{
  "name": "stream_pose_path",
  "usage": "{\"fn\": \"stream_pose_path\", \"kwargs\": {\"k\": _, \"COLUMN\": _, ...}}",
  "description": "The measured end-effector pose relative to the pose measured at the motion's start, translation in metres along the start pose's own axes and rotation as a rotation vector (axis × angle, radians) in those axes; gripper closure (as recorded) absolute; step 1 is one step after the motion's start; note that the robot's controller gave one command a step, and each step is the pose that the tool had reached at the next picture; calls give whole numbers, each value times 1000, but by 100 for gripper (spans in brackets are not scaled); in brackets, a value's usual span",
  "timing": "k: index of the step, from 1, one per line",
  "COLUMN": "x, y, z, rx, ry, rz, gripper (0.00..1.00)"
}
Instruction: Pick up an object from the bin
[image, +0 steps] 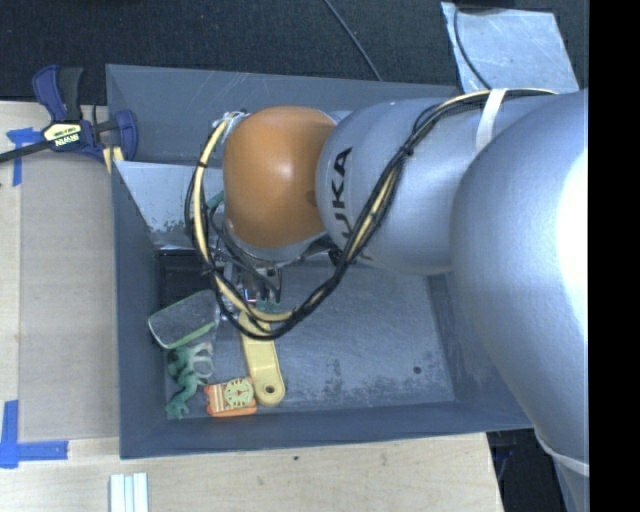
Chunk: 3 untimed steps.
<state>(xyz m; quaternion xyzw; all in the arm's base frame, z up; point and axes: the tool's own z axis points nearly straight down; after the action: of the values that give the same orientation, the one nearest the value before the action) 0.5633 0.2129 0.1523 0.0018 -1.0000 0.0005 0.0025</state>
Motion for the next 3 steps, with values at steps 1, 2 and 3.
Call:
{"fn": "stream_pose_path", "kwargs": {"k": 1, "x": -2, "y": -1, "z": -5, "rx": -2, "ry": -7, "rz": 4, "gripper": 0}}
{"fn": "stream_pose_path", "kwargs": {"k": 2, "x": -4, "y": 4, "z": 81, "rx": -2, "ry": -9, "rz": -321, "gripper": 0}}
{"fn": "stream_pose_path", "kwargs": {"k": 3, "x": 5, "y": 6, "z": 28, "rx": -2, "ry": -12, "rz": -333, "gripper": 0}}
